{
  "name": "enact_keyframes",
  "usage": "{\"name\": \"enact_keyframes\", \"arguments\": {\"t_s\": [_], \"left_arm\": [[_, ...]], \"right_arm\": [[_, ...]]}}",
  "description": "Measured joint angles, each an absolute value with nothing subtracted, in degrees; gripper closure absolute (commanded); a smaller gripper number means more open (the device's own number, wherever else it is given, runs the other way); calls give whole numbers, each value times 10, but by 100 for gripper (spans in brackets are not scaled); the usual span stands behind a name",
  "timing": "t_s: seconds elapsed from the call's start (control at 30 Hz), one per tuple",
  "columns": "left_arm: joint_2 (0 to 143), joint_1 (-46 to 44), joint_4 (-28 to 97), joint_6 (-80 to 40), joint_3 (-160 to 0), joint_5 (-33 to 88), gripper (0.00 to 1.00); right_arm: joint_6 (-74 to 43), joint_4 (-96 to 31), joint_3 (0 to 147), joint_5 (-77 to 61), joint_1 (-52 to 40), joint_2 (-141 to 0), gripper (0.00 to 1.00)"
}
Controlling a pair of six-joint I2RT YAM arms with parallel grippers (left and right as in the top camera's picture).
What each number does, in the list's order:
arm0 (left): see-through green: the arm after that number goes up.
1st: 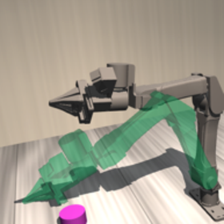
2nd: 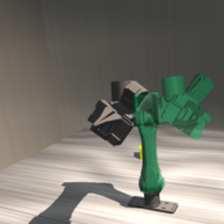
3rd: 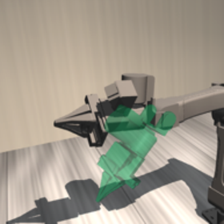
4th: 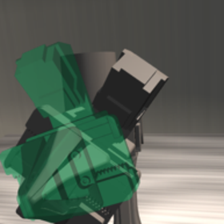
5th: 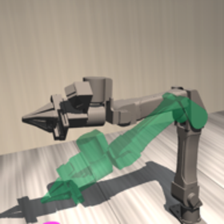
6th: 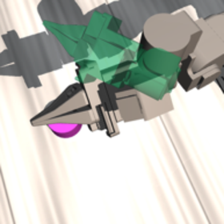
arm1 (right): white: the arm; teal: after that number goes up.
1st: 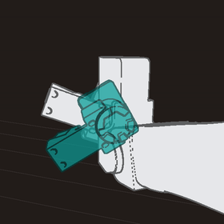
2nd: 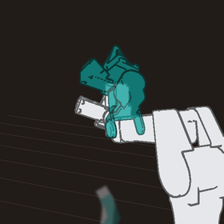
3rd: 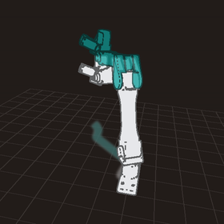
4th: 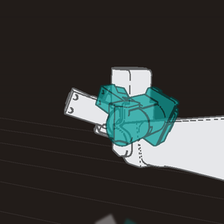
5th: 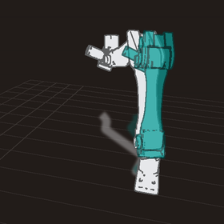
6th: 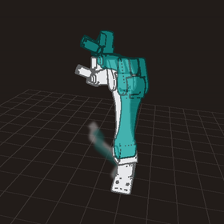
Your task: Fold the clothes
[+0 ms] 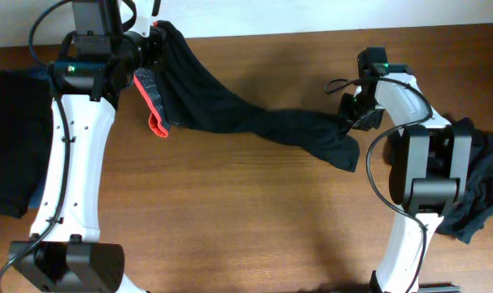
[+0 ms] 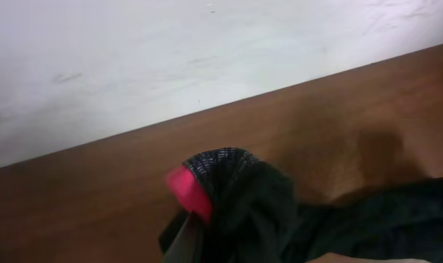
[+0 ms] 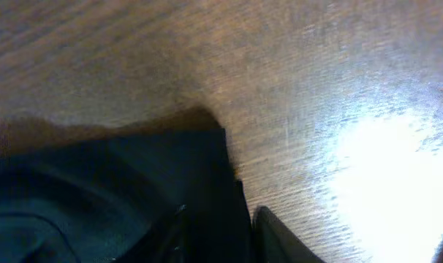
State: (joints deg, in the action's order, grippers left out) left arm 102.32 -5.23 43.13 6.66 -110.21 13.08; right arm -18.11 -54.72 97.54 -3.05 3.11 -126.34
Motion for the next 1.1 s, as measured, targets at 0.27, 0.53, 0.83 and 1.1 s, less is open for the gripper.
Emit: {"name": "enact_keyframes", "arguments": {"t_s": [0.27, 0.53, 0.83, 1.1], "left_arm": [[1023, -52, 431, 67, -1102, 129, 99], [1023, -52, 433, 67, -1102, 117, 100], [1023, -52, 434, 67, -1102, 105, 99], [1023, -52, 448, 67, -1102, 42, 98]], "right_arm": [[-158, -575, 999, -53, 34, -1266, 96], [-102, -732, 1240, -68, 58, -1265, 96], [-53, -872, 1499, -70, 64, -1249, 96], [-38, -953, 1686, -70, 64, -1242, 96]]}}
